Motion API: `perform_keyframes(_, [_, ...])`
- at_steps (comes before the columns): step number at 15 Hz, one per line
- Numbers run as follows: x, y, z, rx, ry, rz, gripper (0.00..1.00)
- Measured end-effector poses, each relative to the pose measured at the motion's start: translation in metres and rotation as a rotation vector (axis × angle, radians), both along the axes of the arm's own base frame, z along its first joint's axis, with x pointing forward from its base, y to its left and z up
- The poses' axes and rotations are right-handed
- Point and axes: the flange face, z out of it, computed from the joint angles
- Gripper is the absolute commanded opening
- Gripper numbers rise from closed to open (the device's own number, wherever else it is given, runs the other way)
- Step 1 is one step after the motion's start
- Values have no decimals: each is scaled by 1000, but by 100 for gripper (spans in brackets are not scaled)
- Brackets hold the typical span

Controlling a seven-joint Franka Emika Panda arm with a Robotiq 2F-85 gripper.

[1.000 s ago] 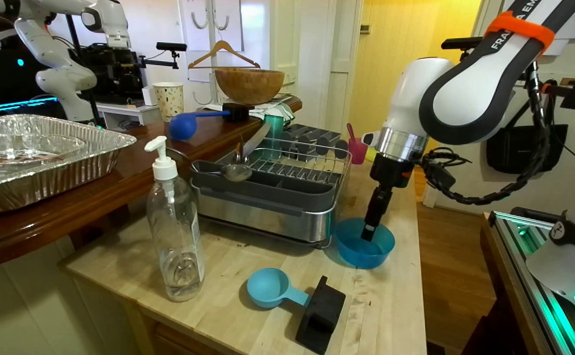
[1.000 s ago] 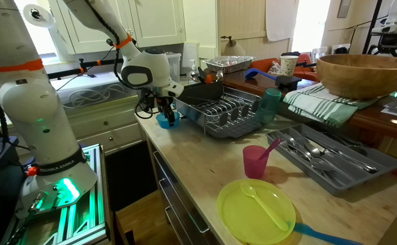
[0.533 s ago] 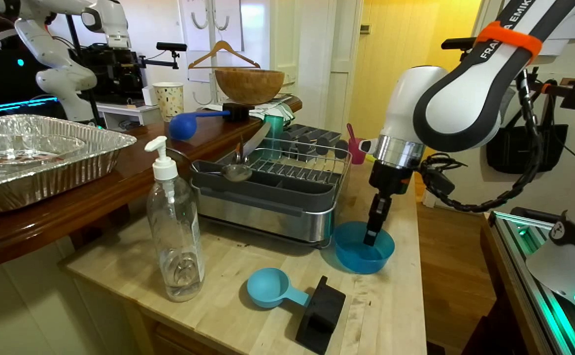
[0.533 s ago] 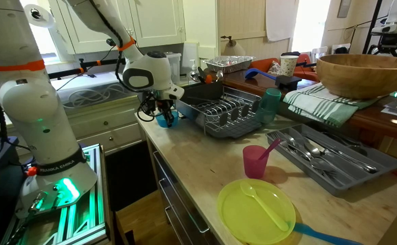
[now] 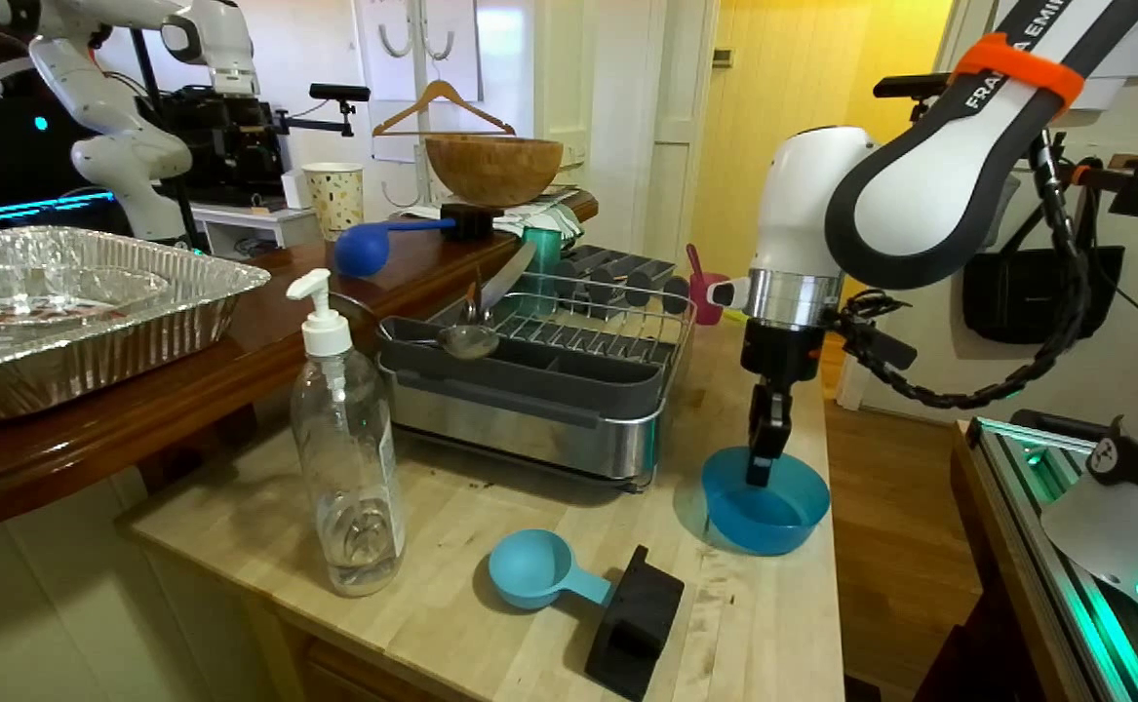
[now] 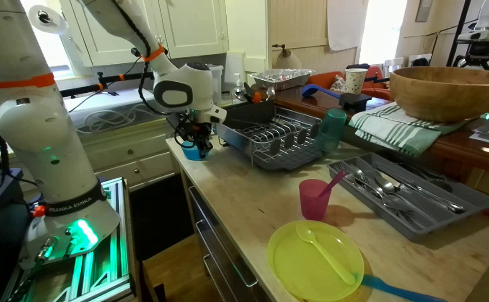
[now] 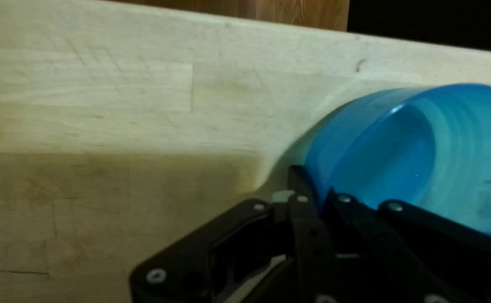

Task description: Put the blue bowl on the drying rack

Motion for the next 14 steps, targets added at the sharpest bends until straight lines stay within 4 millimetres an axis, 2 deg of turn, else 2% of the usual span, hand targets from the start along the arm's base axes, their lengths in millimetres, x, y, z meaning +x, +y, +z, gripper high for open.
perform_keyframes(5, [-5, -25, 16, -32, 77, 86, 1])
perform_keyframes(14, [-25, -73, 73, -194, 195, 231, 1])
